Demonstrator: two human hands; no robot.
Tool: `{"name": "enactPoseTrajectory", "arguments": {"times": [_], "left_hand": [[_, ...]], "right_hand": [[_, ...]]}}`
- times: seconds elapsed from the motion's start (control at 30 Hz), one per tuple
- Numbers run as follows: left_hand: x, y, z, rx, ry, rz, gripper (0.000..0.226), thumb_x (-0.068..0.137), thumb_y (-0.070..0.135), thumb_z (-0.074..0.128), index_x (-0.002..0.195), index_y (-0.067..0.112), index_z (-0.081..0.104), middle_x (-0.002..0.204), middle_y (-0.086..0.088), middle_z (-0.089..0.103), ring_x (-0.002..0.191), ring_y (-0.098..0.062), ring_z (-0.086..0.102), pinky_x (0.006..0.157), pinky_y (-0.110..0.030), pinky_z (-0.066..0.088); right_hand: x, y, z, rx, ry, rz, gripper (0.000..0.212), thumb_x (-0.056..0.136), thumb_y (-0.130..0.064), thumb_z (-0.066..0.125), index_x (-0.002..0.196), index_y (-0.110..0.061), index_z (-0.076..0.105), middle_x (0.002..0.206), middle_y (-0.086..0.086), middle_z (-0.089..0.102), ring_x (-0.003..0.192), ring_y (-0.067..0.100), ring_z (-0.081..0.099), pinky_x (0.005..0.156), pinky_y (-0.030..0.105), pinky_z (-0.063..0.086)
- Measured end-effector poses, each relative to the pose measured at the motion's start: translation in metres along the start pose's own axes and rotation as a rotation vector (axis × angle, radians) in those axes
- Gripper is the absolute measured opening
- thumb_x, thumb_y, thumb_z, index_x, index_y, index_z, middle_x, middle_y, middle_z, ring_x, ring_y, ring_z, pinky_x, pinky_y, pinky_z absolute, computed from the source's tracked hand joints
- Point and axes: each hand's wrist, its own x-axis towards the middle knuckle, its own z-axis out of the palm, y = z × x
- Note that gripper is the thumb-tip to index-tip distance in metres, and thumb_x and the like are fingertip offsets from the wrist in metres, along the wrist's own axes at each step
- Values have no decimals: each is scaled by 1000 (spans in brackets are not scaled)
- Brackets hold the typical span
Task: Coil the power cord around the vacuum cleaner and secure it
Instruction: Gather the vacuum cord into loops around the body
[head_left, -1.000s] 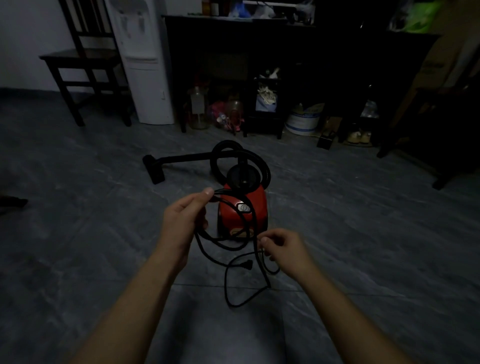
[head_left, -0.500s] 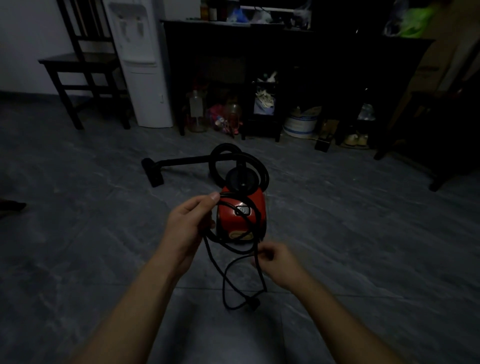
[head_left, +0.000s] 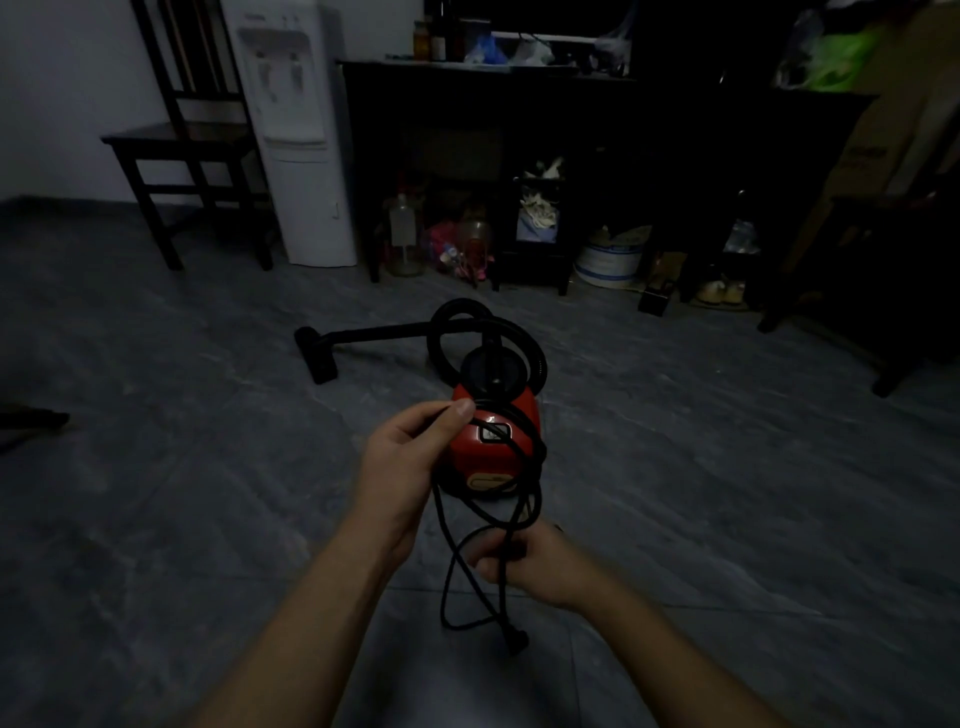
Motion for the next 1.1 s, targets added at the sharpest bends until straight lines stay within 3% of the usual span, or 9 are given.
{"name": "enactPoseTrajectory", "arguments": {"times": [0.1, 0.23, 0.33, 0.43, 0.6, 0.73, 0.87, 0.97, 1.1], "left_hand": [[0, -4, 2, 5, 35, -18, 16, 86, 16, 69, 96, 3, 73, 70, 6, 73, 59, 2, 64, 55, -13, 50], [0, -7, 6, 2, 36, -37, 23, 85, 17, 69, 101, 0, 73, 87, -6, 75, 67, -1, 68, 55, -13, 50], [-2, -8, 8, 16, 18, -39, 24, 84, 19, 70, 101, 2, 73, 96, -11, 76, 72, -4, 70, 56, -13, 50], [-2, -7, 7, 44, 17, -35, 22, 84, 20, 71, 99, 5, 74, 95, -9, 76, 72, -3, 70, 56, -12, 50], [0, -3, -2, 104, 43, -20, 20, 85, 20, 71, 98, 5, 75, 85, 0, 77, 67, 1, 68, 55, -11, 49], [1, -1, -8, 132, 51, -34, 16, 85, 18, 71, 95, 6, 75, 71, 8, 74, 55, 4, 62, 51, -11, 47], [2, -2, -11, 238, 21, -20, 17, 83, 23, 74, 93, 9, 77, 79, 5, 75, 60, 5, 63, 53, -9, 46], [2, -2, -11, 256, 15, -31, 15, 84, 23, 73, 91, 10, 77, 67, 11, 72, 54, 6, 59, 52, -10, 45], [6, 0, -18, 317, -1, -63, 14, 83, 31, 73, 86, 18, 78, 59, 11, 64, 53, -5, 50, 55, -22, 43]], "right_hand": [[-2, 0, 3, -30, 6, -24, 15, 86, -13, 73, 95, -24, 74, 102, -2, 74, 93, -2, 66, 88, 15, 52], [-1, 1, 4, -39, 28, -67, 19, 85, -7, 72, 104, -5, 73, 88, -19, 67, 81, -17, 62, 75, 4, 46], [-2, -3, 6, -45, -8, -52, 16, 85, -9, 71, 91, -23, 73, 87, -18, 67, 82, -13, 62, 77, 8, 48], [0, -2, 6, -47, -12, -26, 24, 84, -10, 72, 77, -32, 68, 79, -16, 67, 78, -9, 62, 74, 14, 48], [0, 1, 2, -24, 54, 3, 10, 87, -10, 67, 79, -5, 70, 73, -8, 65, 64, -9, 57, 65, 8, 45], [2, -1, 1, 47, 161, 2, 23, 88, -6, 66, 72, -23, 68, 65, -16, 68, 66, -9, 62, 66, 10, 46], [5, -2, -1, 43, 300, -38, 24, 83, 0, 70, 75, -23, 68, 68, -14, 71, 72, -2, 67, 65, 13, 50], [7, -1, -7, -4, 391, -77, 12, 83, -2, 65, 81, -13, 71, 84, 1, 73, 84, 15, 69, 78, 24, 55], [6, -8, -15, 43, 459, -139, 18, 84, -3, 65, 75, -18, 71, 82, 2, 74, 81, 14, 70, 75, 19, 54]]}}
